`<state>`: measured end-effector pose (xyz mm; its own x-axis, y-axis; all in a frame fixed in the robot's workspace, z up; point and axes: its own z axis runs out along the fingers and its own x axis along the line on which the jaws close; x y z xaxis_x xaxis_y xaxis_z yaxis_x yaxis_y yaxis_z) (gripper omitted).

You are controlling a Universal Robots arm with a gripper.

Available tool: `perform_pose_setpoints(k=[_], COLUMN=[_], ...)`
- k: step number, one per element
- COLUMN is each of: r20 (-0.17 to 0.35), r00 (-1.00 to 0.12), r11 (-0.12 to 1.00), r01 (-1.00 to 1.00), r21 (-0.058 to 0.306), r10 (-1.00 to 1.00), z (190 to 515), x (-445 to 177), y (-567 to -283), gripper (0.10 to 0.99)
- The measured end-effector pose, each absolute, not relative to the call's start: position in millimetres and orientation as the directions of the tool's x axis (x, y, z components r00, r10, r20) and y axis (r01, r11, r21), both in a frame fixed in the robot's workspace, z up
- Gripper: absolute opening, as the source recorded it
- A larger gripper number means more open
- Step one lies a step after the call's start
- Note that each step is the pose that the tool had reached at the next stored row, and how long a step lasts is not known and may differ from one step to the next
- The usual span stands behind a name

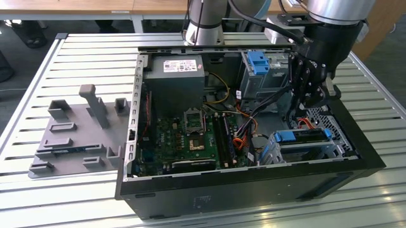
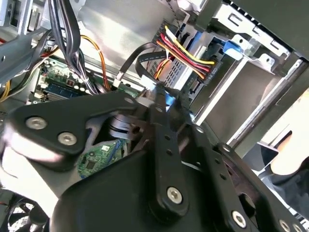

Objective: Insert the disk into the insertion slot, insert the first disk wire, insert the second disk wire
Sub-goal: 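Insert the second disk wire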

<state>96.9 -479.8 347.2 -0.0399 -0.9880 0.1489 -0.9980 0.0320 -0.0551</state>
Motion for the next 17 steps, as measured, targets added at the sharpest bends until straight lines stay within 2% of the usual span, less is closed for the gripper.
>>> perform_pose_setpoints(k=[2,4,9,13,17], r20=[0.154,0.157,0.157,0.099,0.098], r00=[-0.04,-0.04,-0.04,-0.04,-0.04], r11=[0.032,0.032,0.032,0.035,0.035], r01=[-0.998,-0.998,-0.998,-0.998,-0.998], r21=[-0.055,-0.055,-0.055,-0.053,-0.053], r10=[-0.987,-0.987,-0.987,-0.994,-0.994], z=[346.1,345.0,343.8,343.5,343.5], x=[97.1,97.3,97.3,97.3,97.3], y=[-477.9,-476.0,-474.7,-475.0,-475.9], gripper=[0.169,0.149,0.149,0.149,0.149])
